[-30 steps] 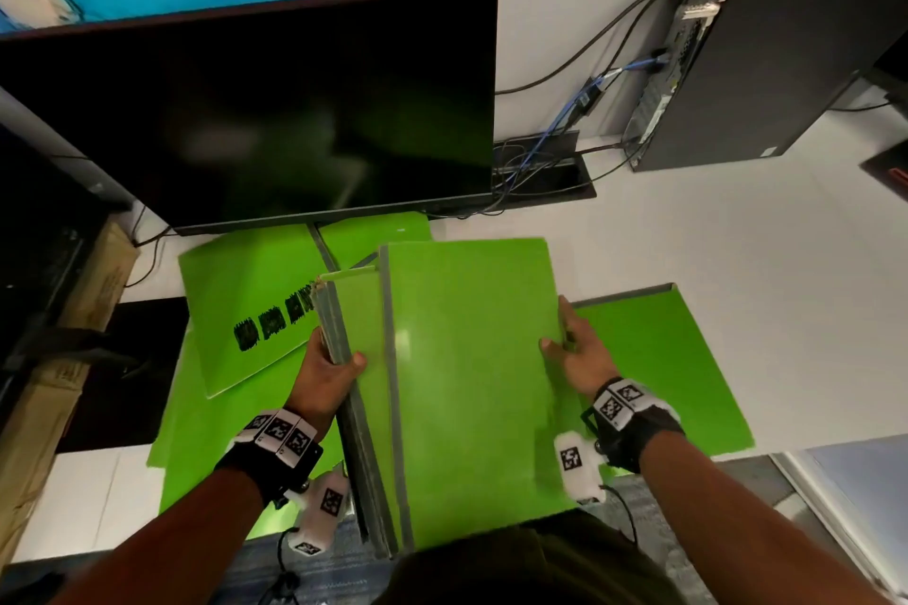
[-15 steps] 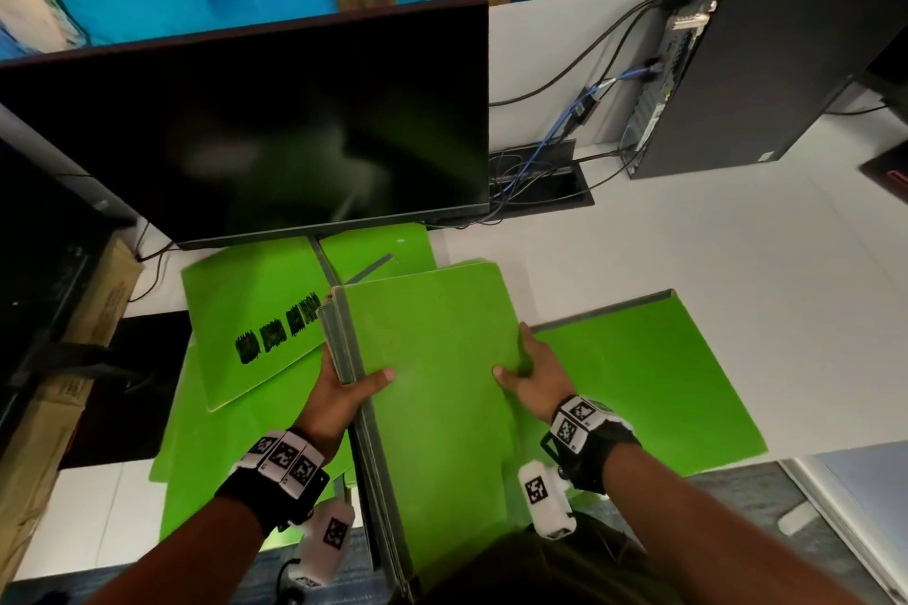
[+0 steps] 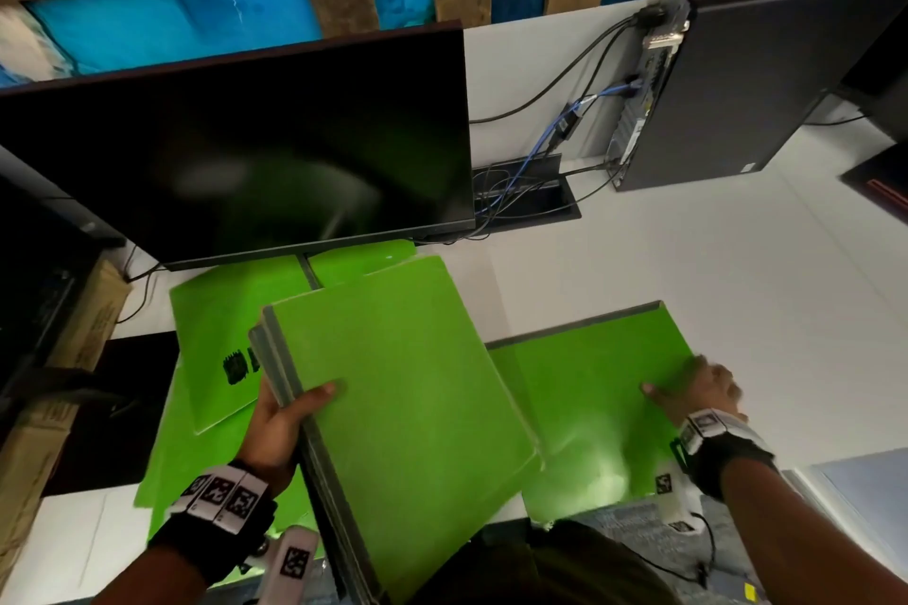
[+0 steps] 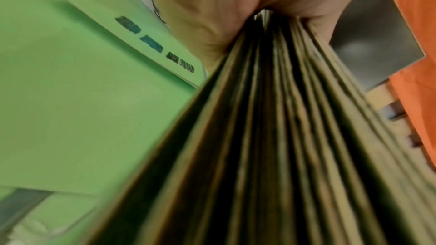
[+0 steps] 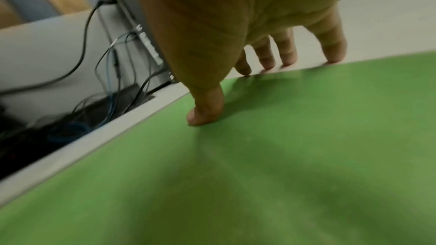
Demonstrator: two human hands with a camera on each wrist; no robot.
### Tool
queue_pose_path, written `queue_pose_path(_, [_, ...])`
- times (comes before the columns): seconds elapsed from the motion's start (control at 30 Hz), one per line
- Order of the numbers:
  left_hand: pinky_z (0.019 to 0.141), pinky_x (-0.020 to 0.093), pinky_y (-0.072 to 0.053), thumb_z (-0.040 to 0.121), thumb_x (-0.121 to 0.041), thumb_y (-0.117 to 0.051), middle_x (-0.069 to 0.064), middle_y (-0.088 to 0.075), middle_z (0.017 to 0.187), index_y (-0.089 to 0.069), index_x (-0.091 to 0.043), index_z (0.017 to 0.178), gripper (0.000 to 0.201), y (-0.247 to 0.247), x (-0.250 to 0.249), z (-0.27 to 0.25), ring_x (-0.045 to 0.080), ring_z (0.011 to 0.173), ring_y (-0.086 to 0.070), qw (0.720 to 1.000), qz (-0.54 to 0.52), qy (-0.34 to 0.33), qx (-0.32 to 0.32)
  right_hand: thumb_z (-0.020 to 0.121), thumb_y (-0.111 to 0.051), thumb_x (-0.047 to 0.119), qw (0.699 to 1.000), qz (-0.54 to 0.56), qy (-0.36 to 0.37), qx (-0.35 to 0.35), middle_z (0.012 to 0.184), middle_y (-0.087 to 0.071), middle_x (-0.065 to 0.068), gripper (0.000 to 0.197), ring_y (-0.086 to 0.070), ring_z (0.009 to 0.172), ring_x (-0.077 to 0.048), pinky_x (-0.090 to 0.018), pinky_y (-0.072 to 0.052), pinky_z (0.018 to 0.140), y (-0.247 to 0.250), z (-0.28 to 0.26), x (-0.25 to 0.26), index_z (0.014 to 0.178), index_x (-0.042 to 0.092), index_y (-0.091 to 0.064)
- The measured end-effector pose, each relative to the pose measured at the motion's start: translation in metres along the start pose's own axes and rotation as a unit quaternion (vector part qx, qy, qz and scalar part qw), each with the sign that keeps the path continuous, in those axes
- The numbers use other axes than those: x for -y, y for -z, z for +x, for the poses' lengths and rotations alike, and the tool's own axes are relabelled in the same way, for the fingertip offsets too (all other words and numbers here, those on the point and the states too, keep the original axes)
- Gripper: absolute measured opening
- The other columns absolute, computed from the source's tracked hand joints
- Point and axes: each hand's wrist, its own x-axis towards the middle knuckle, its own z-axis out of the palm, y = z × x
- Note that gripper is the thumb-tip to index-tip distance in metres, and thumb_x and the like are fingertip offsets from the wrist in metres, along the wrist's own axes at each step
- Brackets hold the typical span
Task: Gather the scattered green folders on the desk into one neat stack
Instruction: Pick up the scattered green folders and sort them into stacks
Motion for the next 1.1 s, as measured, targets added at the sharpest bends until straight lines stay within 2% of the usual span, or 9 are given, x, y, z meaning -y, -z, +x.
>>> queue_pose_path(0.17, [0.077, 0.038, -0.055, 0.081, 0.005, -0.061, 0.008, -0.075, 0.094, -0.043, -0.009, 0.135, 0.058, 0.042, -0.013, -0.003, 0.027, 0.091, -0.069, 0.999, -0.019, -0.011, -0.039, 0.089, -0.053, 0.047, 0.979, -0.135, 0.151, -0.035, 0.159, -0.012, 0.0, 0.065, -0.014, 0.143, -0.027, -0.052, -0.031, 0.106, -0.007, 0.01, 0.005, 0.146, 0.027, -0.029])
queue_pose_path(0.27, [0.067, 0.032, -0.061, 0.085, 0.008, -0.055, 0.0, -0.076, 0.087, -0.054, -0.017, 0.121, 0.044, 0.065, -0.018, -0.01, 0.016, 0.076, -0.073, 0.996, -0.037, -0.024, -0.075, 0.093, -0.046, 0.036, 0.968, -0.178, 0.157, -0.088, 0.15, -0.024, -0.008, 0.047, -0.026, 0.134, -0.031, -0.05, -0.036, 0.102, -0.01, 0.002, 0.038, 0.14, 0.035, -0.041])
queue_pose_path(0.33, [0.065, 0.031, -0.06, 0.085, 0.008, -0.055, 0.003, -0.075, 0.094, -0.056, -0.016, 0.12, 0.042, 0.08, -0.019, -0.016, 0.015, 0.076, -0.073, 0.993, -0.05, -0.028, -0.1, 0.09, -0.049, 0.048, 0.985, -0.109, 0.134, -0.028, 0.144, -0.03, -0.013, 0.054, -0.03, 0.131, -0.035, -0.055, -0.037, 0.1, -0.019, -0.011, 0.071, 0.14, 0.031, -0.039])
queue_pose_path(0.43, [0.071, 0.036, -0.06, 0.083, 0.004, -0.059, 0.015, -0.067, 0.113, -0.051, -0.01, 0.13, 0.05, 0.103, -0.016, -0.024, 0.02, 0.084, -0.072, 0.989, -0.067, -0.028, -0.129, 0.08, -0.057, 0.064, 0.976, -0.103, 0.182, 0.056, 0.156, -0.01, -0.013, 0.085, -0.013, 0.141, -0.038, -0.061, -0.026, 0.106, -0.04, -0.021, 0.109, 0.149, 0.031, -0.018])
queue_pose_path(0.6, [0.071, 0.038, -0.06, 0.084, 0.0, -0.06, 0.015, -0.065, 0.117, -0.049, -0.011, 0.133, 0.051, 0.13, -0.014, -0.043, 0.025, 0.088, -0.069, 0.982, -0.085, -0.025, -0.165, 0.085, -0.065, 0.036, 0.909, -0.221, 0.334, 0.114, 0.16, 0.014, 0.0, 0.089, 0.009, 0.147, -0.027, -0.055, -0.008, 0.116, -0.045, -0.01, 0.137, 0.151, 0.04, -0.004])
queue_pose_path(0.7, [0.067, 0.036, -0.061, 0.085, 0.001, -0.058, 0.015, -0.065, 0.113, -0.049, -0.009, 0.132, 0.049, 0.139, -0.01, -0.051, 0.021, 0.08, -0.071, 0.977, -0.101, -0.026, -0.186, 0.085, -0.059, 0.018, 0.887, -0.244, 0.382, 0.093, 0.161, -0.003, 0.001, 0.076, -0.003, 0.148, -0.023, -0.051, -0.01, 0.117, -0.04, -0.025, 0.173, 0.15, 0.032, -0.021])
queue_pose_path(0.8, [0.066, 0.036, -0.061, 0.086, 0.001, -0.058, 0.016, -0.065, 0.114, -0.049, -0.009, 0.132, 0.048, 0.143, -0.005, -0.055, 0.02, 0.078, -0.072, 0.975, -0.104, -0.02, -0.196, 0.089, -0.053, 0.029, 0.889, -0.135, 0.436, 0.035, 0.143, -0.041, -0.01, 0.047, -0.039, 0.131, -0.03, -0.045, -0.036, 0.106, -0.053, -0.072, 0.214, 0.134, 0.02, -0.048])
queue_pose_path(0.93, [0.066, 0.035, -0.061, 0.084, 0.001, -0.06, 0.024, -0.061, 0.121, -0.049, -0.006, 0.131, 0.049, 0.148, 0.002, -0.055, 0.025, 0.082, -0.07, 0.972, -0.108, -0.005, -0.207, 0.08, -0.056, 0.063, 0.902, -0.146, 0.385, 0.13, 0.141, -0.036, -0.012, 0.084, -0.038, 0.132, -0.034, -0.049, -0.041, 0.102, -0.095, -0.126, 0.231, 0.142, 0.014, -0.03])
queue_pose_path(1.1, [0.068, 0.033, -0.061, 0.083, 0.002, -0.06, 0.024, -0.062, 0.121, -0.047, -0.007, 0.133, 0.052, 0.146, -0.001, -0.049, 0.025, 0.085, -0.071, 0.976, -0.108, -0.009, -0.188, 0.072, -0.08, 0.034, 0.934, -0.054, 0.314, 0.161, 0.133, -0.047, -0.018, 0.084, -0.05, 0.122, -0.036, -0.041, -0.046, 0.097, -0.107, -0.121, 0.223, 0.135, 0.008, -0.032])
